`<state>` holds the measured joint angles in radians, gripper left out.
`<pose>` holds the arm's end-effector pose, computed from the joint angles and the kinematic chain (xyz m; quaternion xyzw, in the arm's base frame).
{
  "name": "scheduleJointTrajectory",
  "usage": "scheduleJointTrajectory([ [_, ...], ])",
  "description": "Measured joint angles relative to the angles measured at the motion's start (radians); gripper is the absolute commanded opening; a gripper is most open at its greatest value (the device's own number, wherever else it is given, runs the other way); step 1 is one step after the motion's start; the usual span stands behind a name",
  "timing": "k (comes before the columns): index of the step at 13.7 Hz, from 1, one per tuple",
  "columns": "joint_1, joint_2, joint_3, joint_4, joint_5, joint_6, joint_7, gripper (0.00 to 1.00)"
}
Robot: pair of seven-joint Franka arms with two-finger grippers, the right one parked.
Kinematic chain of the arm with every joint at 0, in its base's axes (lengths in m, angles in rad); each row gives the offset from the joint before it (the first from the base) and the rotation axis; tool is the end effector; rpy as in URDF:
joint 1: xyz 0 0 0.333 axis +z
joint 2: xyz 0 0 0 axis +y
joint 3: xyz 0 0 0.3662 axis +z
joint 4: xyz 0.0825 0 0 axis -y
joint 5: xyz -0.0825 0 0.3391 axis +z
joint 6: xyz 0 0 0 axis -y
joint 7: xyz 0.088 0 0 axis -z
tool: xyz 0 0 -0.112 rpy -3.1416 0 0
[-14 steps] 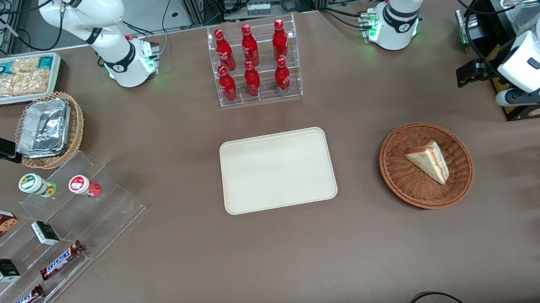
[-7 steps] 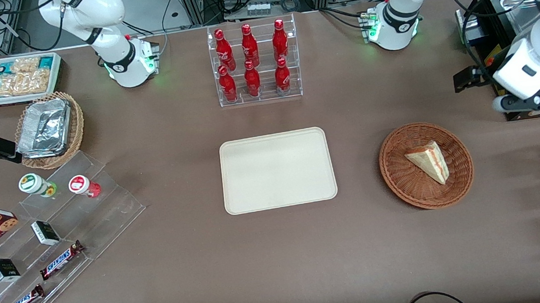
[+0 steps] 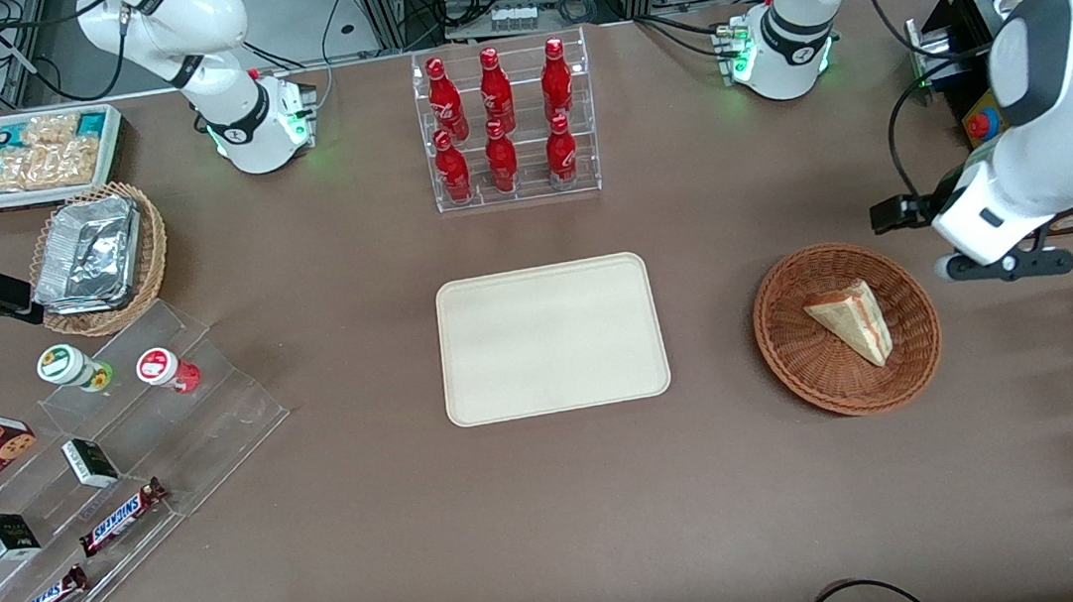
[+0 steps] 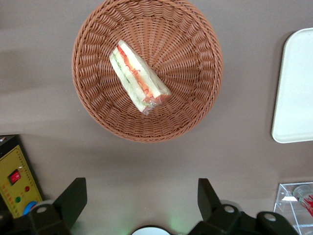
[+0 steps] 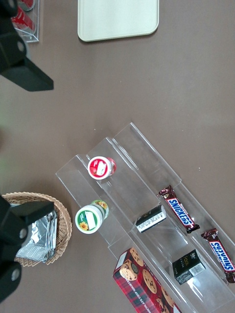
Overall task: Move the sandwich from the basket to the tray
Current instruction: 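Move the left gripper over the wicker basket toward the wrapped sandwich, then lower the open left gripper around the sandwich's upright edge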
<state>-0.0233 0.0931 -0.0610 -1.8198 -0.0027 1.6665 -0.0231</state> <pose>0.5195 -0.0430 0.5239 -0.9920 0.0303 0.1228 0.0024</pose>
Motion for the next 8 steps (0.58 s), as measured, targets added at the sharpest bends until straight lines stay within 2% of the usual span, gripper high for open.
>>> scheduleJointTrajectory([
  [8,0.004,0.058,0.011,-0.118,0.0,0.22,-0.037,1.0],
])
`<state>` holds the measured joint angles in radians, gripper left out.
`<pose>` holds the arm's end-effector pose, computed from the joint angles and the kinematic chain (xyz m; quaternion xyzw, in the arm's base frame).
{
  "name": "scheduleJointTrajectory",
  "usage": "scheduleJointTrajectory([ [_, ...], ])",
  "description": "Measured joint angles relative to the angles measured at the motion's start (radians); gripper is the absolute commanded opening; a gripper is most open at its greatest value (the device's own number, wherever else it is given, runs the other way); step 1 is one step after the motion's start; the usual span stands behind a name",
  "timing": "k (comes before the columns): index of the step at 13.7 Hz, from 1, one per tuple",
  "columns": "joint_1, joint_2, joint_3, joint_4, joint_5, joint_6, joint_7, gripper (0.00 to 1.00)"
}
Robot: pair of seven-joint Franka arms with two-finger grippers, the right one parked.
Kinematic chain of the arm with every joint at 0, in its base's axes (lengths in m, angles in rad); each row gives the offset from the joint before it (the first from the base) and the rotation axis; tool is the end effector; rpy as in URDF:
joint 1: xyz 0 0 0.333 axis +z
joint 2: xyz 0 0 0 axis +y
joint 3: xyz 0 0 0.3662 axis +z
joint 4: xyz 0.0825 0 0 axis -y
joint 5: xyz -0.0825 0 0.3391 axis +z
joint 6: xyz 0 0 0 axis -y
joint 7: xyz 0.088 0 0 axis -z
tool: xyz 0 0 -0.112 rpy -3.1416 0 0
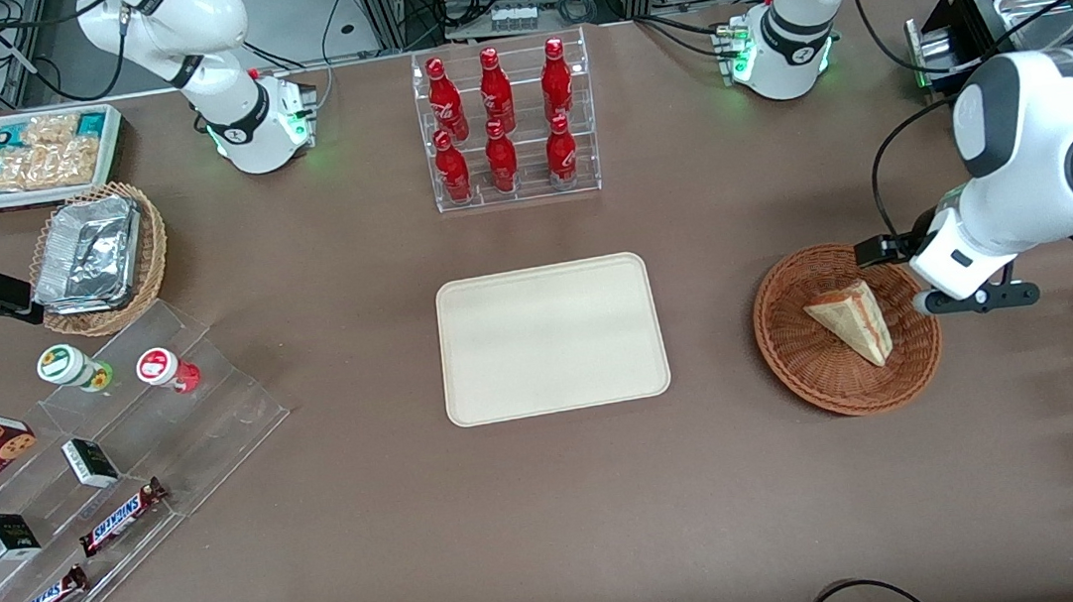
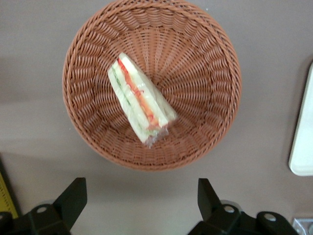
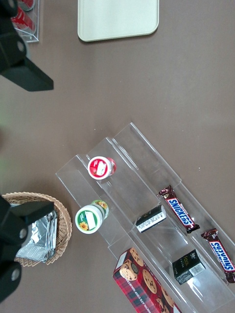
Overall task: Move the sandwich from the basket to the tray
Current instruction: 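Lower the open left gripper around the sandwich's upright edge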
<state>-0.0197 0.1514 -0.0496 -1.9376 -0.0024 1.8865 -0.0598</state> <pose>0.5347 -0.0361 0.4590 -0.9949 0.0043 0.1011 0.0017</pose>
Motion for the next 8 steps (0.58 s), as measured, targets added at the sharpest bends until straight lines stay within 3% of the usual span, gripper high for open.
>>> scheduleJointTrajectory([
  [4,0.001,0.027,0.001,-0.052,0.0,0.095,-0.097,1.0],
  [8,0.0,0.043,0.001,-0.073,0.0,0.155,-0.315,1.0],
])
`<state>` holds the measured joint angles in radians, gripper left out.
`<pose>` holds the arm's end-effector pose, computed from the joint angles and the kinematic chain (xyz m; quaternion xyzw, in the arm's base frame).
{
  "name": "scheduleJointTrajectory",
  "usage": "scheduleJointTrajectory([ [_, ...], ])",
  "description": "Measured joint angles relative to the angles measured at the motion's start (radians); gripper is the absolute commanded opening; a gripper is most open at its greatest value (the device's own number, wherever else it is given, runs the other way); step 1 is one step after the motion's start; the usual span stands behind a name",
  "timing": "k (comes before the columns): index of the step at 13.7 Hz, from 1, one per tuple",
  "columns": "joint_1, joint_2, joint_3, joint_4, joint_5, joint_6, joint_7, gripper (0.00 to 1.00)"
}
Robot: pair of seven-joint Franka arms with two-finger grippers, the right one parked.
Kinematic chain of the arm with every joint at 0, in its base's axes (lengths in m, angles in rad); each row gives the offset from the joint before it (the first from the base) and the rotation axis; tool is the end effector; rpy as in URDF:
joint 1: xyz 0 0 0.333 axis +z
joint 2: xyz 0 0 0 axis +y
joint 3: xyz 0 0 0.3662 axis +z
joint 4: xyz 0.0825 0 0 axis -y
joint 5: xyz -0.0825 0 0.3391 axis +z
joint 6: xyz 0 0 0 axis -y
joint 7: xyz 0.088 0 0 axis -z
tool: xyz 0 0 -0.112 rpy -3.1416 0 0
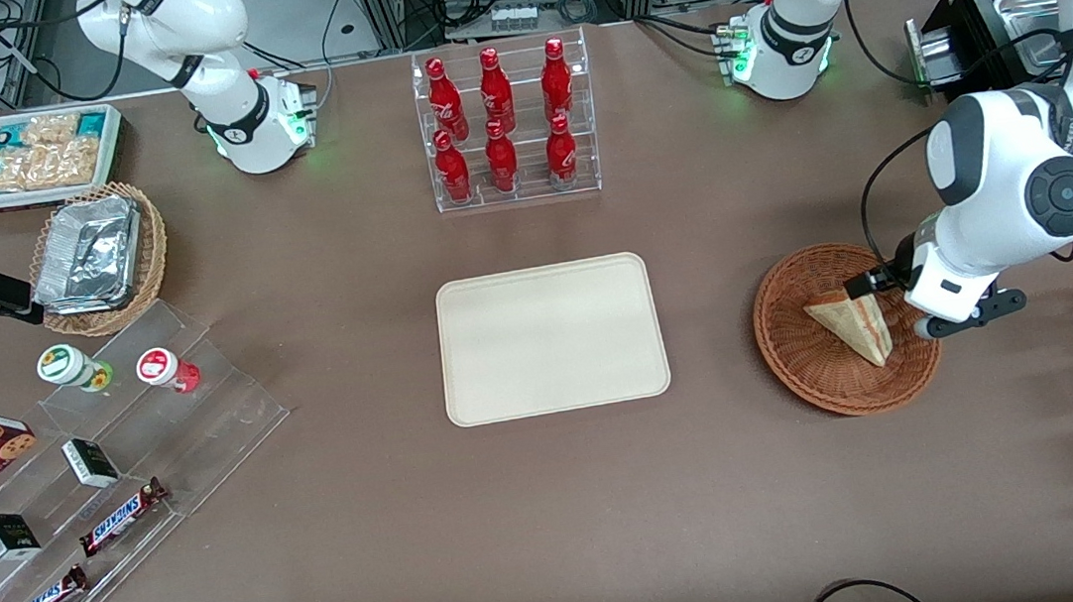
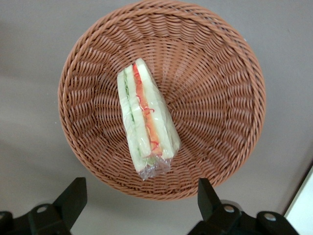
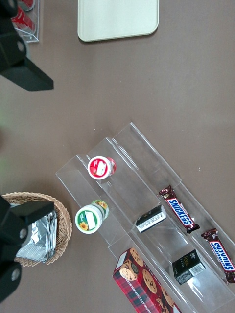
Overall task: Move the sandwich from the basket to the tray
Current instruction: 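Lower the open left gripper around the sandwich's upright edge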
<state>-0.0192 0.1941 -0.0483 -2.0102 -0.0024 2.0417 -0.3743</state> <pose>0.5413 -0.0355 0.4175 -0.9849 -0.1530 0.0804 0.0122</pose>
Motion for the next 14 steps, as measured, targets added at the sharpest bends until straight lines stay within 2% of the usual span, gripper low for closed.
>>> scheduleJointTrajectory([
  [4,-0.001,-0.002,-0.001,-0.106,0.0,0.184,-0.167,1.0],
  [14,-0.006,-0.001,-0.004,-0.172,0.0,0.293,-0.281,1.0],
])
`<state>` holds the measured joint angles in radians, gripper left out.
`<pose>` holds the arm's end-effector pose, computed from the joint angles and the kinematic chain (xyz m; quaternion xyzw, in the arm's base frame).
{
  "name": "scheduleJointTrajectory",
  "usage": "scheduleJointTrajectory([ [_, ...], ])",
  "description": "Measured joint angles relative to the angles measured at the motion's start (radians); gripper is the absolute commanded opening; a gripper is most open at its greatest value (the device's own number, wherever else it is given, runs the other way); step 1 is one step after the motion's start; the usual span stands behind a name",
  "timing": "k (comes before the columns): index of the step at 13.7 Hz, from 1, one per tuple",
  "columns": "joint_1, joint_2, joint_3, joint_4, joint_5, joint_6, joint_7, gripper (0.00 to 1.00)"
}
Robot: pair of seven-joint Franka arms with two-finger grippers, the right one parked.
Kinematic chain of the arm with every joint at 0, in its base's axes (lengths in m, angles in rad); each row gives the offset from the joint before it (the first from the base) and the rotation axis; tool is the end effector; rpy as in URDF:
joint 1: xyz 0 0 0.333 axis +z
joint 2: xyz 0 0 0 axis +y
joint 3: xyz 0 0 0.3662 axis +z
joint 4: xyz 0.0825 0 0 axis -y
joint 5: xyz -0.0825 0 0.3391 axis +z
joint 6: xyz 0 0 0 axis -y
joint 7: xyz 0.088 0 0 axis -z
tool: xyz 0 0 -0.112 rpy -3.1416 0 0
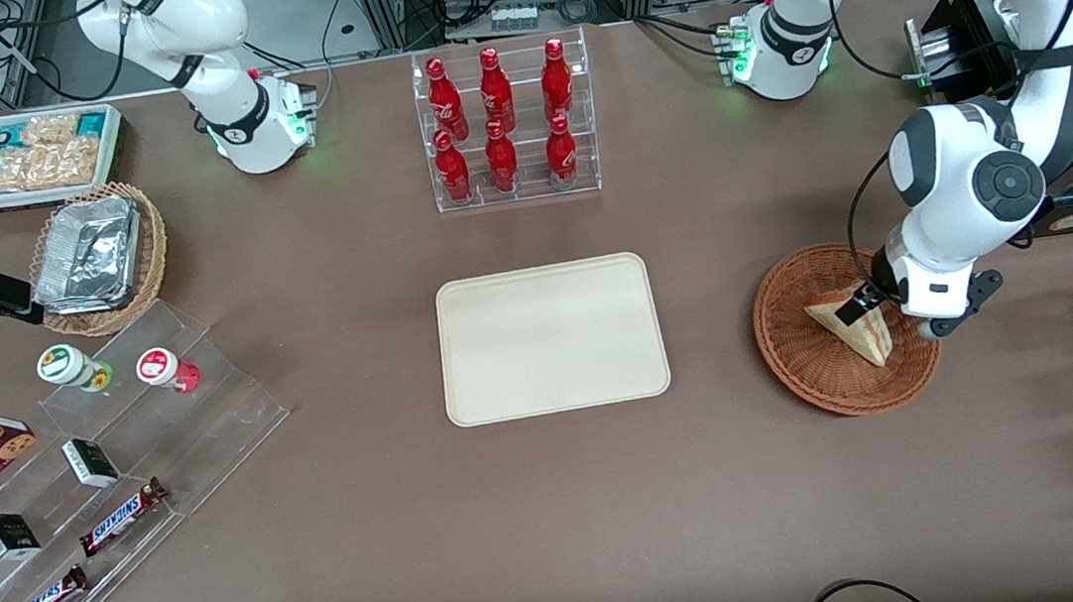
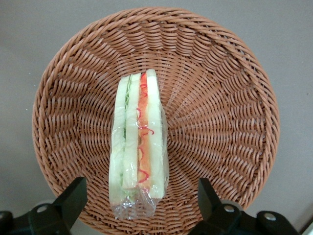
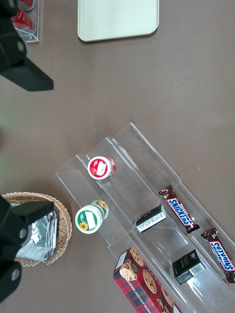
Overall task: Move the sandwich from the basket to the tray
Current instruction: 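Lower the open left gripper around the sandwich's upright edge, then close the left gripper on the wrapped sandwich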
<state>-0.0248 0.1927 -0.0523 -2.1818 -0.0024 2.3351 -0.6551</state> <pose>0.5279 -0.0399 0.3745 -0.9580 -0.2861 0.0204 0.0015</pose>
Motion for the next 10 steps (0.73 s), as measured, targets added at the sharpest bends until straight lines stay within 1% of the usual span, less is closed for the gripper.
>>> scheduleJointTrajectory([
  [10,0.0,0.049,0.0,-0.012,0.0,0.039,-0.001,1.0],
])
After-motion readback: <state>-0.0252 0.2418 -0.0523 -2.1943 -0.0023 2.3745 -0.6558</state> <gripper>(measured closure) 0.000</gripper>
